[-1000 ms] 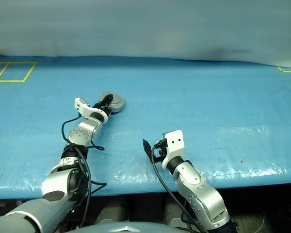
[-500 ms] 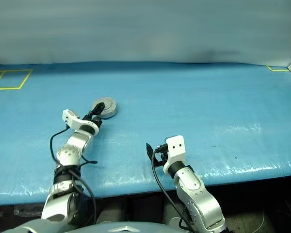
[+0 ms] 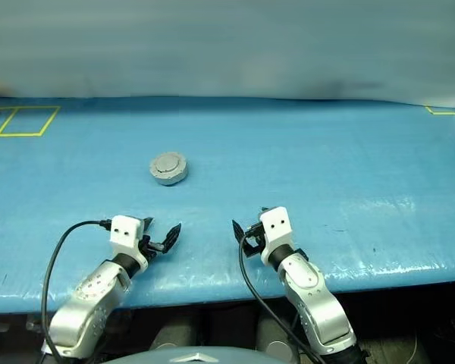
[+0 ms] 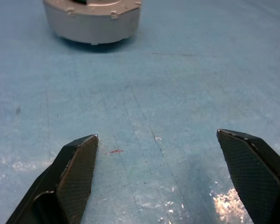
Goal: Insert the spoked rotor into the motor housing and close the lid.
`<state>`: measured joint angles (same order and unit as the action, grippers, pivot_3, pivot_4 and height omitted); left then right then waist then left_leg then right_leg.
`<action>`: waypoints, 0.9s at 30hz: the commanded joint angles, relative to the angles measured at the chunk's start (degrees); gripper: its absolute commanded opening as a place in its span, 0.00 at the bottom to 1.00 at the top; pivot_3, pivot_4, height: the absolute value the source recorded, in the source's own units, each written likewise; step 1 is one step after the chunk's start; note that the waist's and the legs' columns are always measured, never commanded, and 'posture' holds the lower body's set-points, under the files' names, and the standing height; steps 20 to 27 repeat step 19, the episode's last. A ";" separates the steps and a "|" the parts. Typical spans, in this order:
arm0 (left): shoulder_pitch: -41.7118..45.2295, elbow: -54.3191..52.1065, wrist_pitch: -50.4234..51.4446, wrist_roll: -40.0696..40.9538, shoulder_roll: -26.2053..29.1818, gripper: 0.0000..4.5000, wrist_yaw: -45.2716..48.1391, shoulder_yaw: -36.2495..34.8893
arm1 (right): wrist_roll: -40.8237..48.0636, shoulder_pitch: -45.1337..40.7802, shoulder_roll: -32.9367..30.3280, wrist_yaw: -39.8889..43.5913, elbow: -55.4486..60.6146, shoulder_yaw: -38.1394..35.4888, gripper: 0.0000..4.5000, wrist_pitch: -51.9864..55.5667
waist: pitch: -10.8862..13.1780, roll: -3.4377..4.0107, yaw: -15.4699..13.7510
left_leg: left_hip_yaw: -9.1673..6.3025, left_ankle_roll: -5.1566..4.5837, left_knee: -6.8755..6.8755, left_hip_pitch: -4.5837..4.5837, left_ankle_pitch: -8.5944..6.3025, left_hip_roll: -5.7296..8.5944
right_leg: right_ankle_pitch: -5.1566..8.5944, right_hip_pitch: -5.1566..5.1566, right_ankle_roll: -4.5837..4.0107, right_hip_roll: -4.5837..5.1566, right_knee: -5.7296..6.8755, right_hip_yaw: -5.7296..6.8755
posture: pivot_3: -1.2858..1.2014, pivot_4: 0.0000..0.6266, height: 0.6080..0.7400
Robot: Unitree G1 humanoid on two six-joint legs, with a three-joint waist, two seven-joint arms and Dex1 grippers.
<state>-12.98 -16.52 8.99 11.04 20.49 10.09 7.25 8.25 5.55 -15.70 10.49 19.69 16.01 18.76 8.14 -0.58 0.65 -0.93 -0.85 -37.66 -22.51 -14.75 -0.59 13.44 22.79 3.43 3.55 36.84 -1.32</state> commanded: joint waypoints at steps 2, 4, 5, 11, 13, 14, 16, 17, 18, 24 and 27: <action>-1.05 1.53 -10.70 -7.03 -1.93 0.99 -0.84 1.15 | -2.69 -1.15 0.55 1.20 -1.12 -0.56 1.00 -5.45 | 0.01 0.01 -0.24 | -0.06 0.00 0.00 -0.21 0.01 0.01 | -0.01 0.15 -0.01 -0.02 0.01 0.05 | 0.52 0.24 1.00; -1.08 2.60 -12.56 -9.34 -2.96 0.99 -1.65 1.04 | -2.11 -0.93 2.13 1.06 -1.37 -1.27 1.00 -5.69 | 0.01 0.01 -0.20 | -0.05 -0.01 0.09 -0.21 0.00 0.01 | 0.01 0.18 -0.03 -0.05 -0.01 0.10 | 0.52 0.24 1.00; -0.95 3.03 -12.99 -10.37 -3.85 0.99 -2.63 0.81 | -1.77 -0.74 2.88 1.00 -1.43 -1.48 1.00 -5.55 | 0.01 0.01 -0.16 | -0.06 -0.01 0.09 -0.21 0.00 0.02 | 0.03 0.18 -0.06 -0.08 -0.01 0.16 | 0.52 0.24 1.00; 0.23 4.37 -14.33 -11.70 -6.79 0.99 -2.80 0.16 | -3.14 0.48 4.27 1.77 -1.76 -0.66 1.00 -5.27 | 0.05 -0.01 -0.06 | -0.04 -0.03 0.02 -0.20 -0.01 0.02 | 0.02 0.12 0.00 -0.07 0.00 0.21 | 0.52 0.24 1.00; 0.50 4.11 -13.86 -11.50 -7.29 0.99 -2.26 0.13 | -3.37 0.94 4.69 2.07 -1.62 -0.41 1.00 -5.22 | 0.05 -0.02 -0.05 | -0.05 -0.03 -0.01 -0.19 -0.01 0.02 | 0.01 0.10 0.01 -0.07 0.00 0.21 | 0.52 0.24 1.00; 0.56 4.00 -13.52 -11.29 -7.43 0.99 -1.84 0.10 | -3.46 1.13 4.90 2.20 -1.55 -0.40 1.00 -5.09 | 0.05 -0.02 -0.04 | -0.05 -0.03 -0.02 -0.19 -0.01 0.03 | 0.01 0.10 0.02 -0.08 0.01 0.21 | 0.52 0.24 1.00; 0.52 3.79 -12.75 -10.68 -7.46 0.99 -0.86 0.10 | -3.60 1.49 4.96 2.74 -1.40 -0.24 1.00 -4.74 | 0.05 -0.01 -0.02 | -0.05 -0.03 -0.02 -0.18 -0.01 0.04 | 0.01 0.09 0.02 -0.11 0.01 0.22 | 0.52 0.24 1.00; 0.49 3.71 -12.40 -10.37 -7.44 0.99 -0.35 0.10 | -3.64 1.65 4.97 2.95 -1.31 -0.21 1.00 -4.59 | 0.05 -0.01 -0.02 | -0.06 -0.03 -0.02 -0.18 -0.01 0.04 | 0.01 0.09 0.02 -0.11 0.01 0.22 | 0.52 0.24 1.00; 0.39 3.60 -12.15 -10.09 -7.46 0.99 0.06 0.07 | -3.65 1.86 4.94 3.12 -1.19 -0.20 1.00 -4.47 | 0.05 -0.01 0.00 | -0.06 -0.03 -0.02 -0.18 -0.01 0.04 | 0.01 0.09 0.02 -0.11 0.01 0.22 | 0.52 0.24 1.00; 0.33 3.50 -11.97 -9.94 -7.51 0.99 0.33 0.01 | -3.66 1.99 4.95 3.23 -1.12 -0.22 1.00 -4.40 | 0.05 -0.01 0.00 | -0.05 -0.03 -0.02 -0.18 -0.01 0.04 | 0.01 0.09 0.02 -0.11 0.01 0.22 | 0.52 0.24 1.00; 0.33 3.50 -11.97 -9.94 -7.51 0.99 0.33 0.01 | -3.66 1.99 4.95 3.23 -1.12 -0.22 1.00 -4.40 | 0.05 -0.01 0.00 | -0.05 -0.03 -0.02 -0.18 -0.01 0.04 | 0.01 0.09 0.02 -0.11 0.01 0.22 | 0.52 0.24 1.00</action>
